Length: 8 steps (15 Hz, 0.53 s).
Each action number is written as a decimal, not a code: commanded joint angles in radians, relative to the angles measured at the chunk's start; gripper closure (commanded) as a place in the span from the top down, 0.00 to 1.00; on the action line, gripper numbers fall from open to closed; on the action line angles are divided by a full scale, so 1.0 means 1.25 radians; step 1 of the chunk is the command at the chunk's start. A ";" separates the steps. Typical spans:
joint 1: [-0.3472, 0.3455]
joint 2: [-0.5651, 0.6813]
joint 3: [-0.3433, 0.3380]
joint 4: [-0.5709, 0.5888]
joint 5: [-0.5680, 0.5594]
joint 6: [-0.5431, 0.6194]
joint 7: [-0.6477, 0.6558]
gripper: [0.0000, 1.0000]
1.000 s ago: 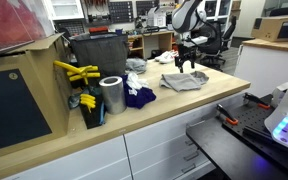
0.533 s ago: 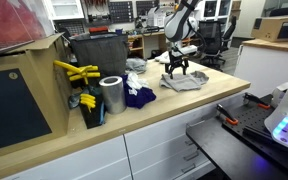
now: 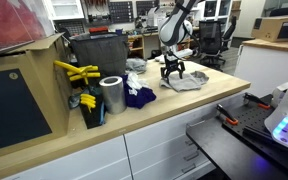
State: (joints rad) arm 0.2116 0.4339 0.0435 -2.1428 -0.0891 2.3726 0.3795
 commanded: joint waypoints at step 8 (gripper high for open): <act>0.018 0.029 0.016 0.000 0.044 -0.151 0.015 0.95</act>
State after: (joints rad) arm 0.2244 0.4693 0.0590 -2.1444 -0.0529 2.2322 0.3800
